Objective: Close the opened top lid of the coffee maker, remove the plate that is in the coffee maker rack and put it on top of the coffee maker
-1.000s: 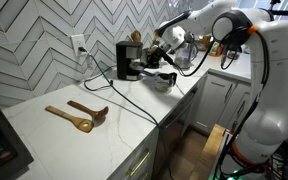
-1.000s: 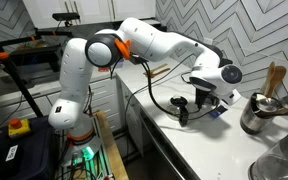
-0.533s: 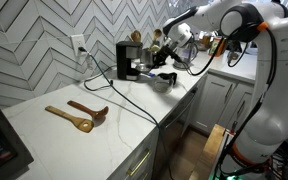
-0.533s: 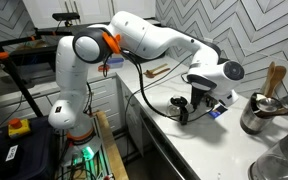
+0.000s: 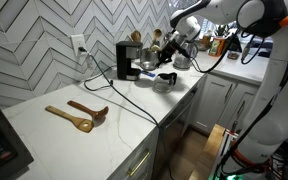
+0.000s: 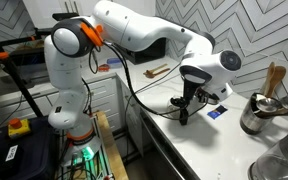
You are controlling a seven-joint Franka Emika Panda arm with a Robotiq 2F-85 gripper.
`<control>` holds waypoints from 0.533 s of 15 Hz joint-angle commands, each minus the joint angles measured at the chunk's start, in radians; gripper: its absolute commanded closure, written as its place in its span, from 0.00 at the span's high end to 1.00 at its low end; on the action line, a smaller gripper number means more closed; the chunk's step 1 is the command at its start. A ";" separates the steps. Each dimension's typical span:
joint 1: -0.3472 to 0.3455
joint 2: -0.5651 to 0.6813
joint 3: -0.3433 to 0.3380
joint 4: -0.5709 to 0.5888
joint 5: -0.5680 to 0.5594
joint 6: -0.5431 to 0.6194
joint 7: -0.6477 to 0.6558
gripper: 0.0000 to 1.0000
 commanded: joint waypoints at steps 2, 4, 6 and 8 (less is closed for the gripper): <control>0.007 -0.109 -0.014 -0.064 -0.042 -0.107 0.034 0.00; 0.011 -0.135 -0.015 -0.060 -0.052 -0.138 0.048 0.00; 0.016 -0.152 -0.014 -0.050 -0.038 -0.135 0.051 0.00; 0.023 -0.155 -0.012 -0.033 -0.021 -0.123 0.048 0.00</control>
